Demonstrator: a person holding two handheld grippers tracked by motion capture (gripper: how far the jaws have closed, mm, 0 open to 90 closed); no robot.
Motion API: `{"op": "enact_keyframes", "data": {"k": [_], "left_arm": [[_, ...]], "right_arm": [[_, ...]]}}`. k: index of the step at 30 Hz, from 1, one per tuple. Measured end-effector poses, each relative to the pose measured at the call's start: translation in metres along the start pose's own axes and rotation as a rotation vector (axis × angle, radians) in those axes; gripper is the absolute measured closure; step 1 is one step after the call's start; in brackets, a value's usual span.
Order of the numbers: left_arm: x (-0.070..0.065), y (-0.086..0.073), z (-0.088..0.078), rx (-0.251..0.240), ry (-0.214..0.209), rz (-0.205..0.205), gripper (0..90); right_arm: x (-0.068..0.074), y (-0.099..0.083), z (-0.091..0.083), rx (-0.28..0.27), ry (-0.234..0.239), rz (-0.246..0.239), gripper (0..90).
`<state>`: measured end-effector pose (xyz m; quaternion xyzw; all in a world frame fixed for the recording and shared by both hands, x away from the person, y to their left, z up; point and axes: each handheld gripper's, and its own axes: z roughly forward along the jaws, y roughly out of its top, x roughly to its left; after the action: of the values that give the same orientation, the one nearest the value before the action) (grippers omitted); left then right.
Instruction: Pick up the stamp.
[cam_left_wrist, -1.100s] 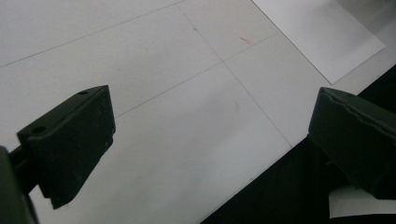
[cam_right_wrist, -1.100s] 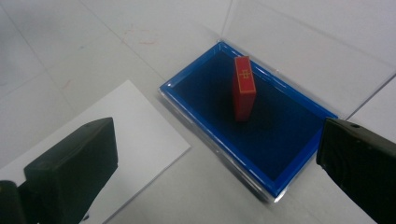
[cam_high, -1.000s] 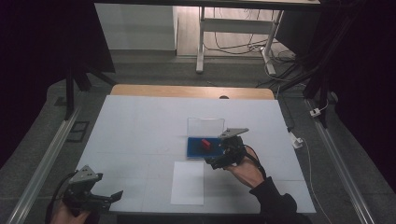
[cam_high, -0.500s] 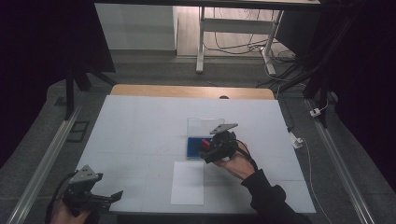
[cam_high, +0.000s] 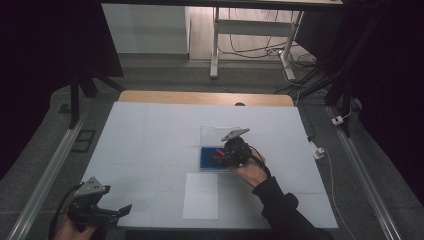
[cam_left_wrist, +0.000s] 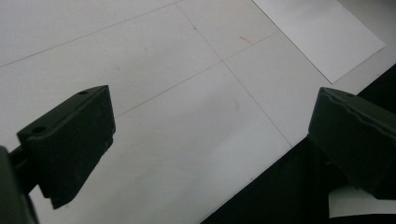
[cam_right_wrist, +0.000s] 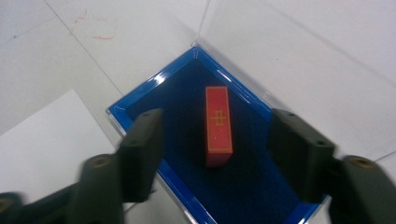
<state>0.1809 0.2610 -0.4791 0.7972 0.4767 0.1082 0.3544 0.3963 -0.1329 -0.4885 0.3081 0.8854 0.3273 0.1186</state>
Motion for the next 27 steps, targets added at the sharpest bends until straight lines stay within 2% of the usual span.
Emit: {"op": "enact_keyframes", "data": {"k": [8,10,14,27], "left_arm": [[0.0,0.0001,0.0001,0.001,0.001,0.003,1.3],[-0.0002,0.0001,0.0003,0.003,0.002,0.004,1.3],[-0.0001,0.0001,0.0002,0.002,0.001,0.004,1.4],[-0.001,-0.0001,-0.0002,-0.001,0.004,0.011,1.3]], "right_arm": [[-0.0024,0.0035,0.001,-0.008,0.028,0.007,66.9],[-0.0019,0.0037,0.0014,-0.009,0.025,0.002,68.5],[-0.0004,0.0042,0.0023,0.003,0.011,-0.021,79.3],[-0.0002,0.0059,-0.0063,-0.021,0.022,-0.02,80.2]]}}
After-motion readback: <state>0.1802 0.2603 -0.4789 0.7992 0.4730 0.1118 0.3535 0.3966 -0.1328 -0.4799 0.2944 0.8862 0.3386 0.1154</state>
